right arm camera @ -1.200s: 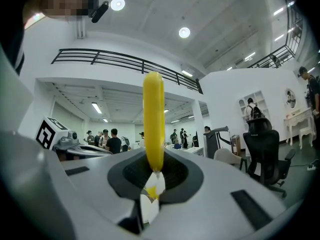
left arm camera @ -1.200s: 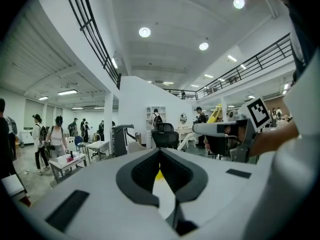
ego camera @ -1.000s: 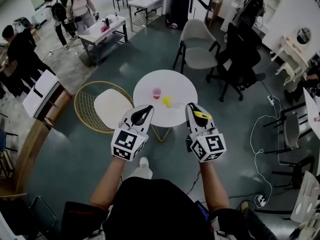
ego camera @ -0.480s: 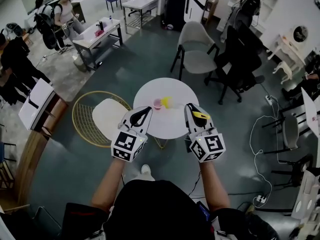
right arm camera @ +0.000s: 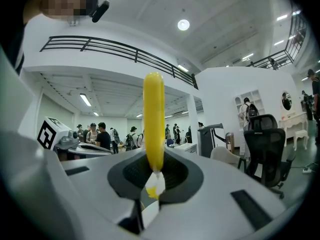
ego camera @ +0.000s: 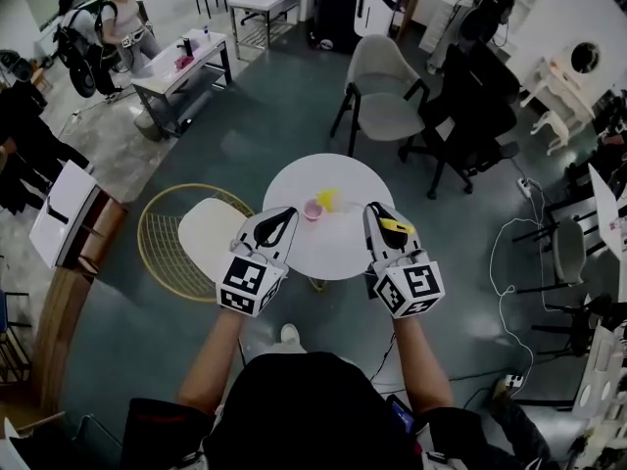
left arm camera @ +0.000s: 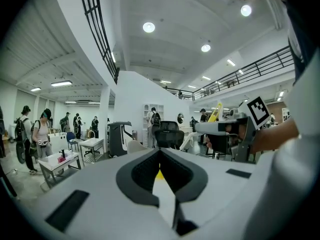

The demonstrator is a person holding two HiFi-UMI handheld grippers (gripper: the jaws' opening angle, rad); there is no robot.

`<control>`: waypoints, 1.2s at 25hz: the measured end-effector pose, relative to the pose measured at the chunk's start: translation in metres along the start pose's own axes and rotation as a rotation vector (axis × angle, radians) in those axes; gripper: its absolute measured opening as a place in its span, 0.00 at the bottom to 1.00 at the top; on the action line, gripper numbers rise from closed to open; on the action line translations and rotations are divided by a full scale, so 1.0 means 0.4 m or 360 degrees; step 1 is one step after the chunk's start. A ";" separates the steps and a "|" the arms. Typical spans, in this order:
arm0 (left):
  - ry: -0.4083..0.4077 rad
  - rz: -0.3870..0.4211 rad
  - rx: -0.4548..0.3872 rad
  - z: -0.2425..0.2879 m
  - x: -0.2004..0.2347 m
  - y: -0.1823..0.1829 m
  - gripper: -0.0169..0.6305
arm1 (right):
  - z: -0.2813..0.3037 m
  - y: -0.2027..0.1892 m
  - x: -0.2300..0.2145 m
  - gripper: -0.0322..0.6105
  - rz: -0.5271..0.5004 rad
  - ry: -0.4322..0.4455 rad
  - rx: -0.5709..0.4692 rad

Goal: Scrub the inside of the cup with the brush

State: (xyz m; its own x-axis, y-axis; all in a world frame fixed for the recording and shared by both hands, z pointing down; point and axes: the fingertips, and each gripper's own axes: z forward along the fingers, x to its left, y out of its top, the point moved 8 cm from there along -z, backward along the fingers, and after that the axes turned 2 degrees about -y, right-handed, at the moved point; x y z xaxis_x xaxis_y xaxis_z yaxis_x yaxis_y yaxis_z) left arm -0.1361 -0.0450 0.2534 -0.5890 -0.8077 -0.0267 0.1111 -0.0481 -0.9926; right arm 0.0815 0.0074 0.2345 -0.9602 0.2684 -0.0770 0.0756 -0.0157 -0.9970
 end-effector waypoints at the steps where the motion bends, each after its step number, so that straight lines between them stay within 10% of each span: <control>1: -0.0010 -0.0004 0.0002 0.003 0.010 -0.003 0.05 | 0.008 -0.002 0.001 0.12 0.0001 -0.0003 0.0005; 30: 0.0035 -0.0064 0.0088 0.211 0.005 -0.088 0.05 | 0.093 -0.068 -0.195 0.12 0.0018 0.0092 0.0103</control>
State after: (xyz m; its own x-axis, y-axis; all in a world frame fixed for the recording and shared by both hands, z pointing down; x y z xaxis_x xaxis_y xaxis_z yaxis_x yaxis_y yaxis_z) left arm -0.0737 -0.0945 0.2983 -0.6112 -0.7914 0.0101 0.1306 -0.1135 -0.9849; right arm 0.1443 -0.0489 0.2673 -0.9422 0.3228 -0.0898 0.0671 -0.0807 -0.9945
